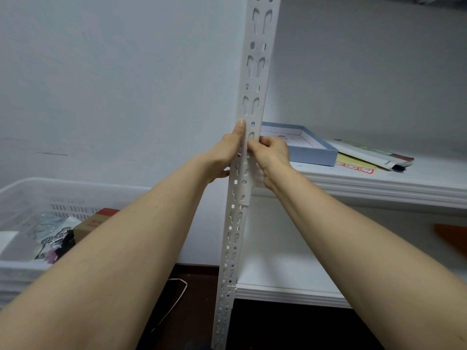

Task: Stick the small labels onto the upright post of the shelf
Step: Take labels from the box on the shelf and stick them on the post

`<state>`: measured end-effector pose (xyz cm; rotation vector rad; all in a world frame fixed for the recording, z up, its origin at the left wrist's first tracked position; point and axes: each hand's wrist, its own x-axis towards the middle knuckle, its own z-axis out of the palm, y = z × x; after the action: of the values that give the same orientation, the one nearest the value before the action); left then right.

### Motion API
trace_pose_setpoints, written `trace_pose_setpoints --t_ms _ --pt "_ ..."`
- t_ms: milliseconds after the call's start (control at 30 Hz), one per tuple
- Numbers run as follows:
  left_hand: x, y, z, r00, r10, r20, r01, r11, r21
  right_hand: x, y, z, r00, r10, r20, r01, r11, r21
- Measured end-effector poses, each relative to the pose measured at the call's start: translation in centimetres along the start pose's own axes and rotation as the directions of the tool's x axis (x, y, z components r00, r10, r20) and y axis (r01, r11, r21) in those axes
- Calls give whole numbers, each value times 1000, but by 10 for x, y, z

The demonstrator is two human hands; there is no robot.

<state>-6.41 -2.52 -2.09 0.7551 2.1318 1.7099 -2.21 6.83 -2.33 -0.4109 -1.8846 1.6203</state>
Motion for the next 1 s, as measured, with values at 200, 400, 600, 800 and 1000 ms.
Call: trace_pose_setpoints --t_ms 200,400,600,800,1000 --pt "-1 0 1 1000 2 -1 -2 1000 -13 -3 0 -3 1000 -15 0 15 999 40" --pt "0 0 2 1000 -2 -2 2 1000 -19 -5 -4 3 999 -10 -42 13 998 54" --pt "0 -1 2 1000 -6 -1 6 1000 -8 -8 -6 -7 999 26 42 -31 992 125" --pt "-5 1 2 1000 -3 5 3 1000 -16 -4 -2 -1 1000 13 -3 -13 998 56" --pt "-4 1 2 1000 -2 -9 2 1000 -11 -1 0 4 999 7 -37 -6 999 40"
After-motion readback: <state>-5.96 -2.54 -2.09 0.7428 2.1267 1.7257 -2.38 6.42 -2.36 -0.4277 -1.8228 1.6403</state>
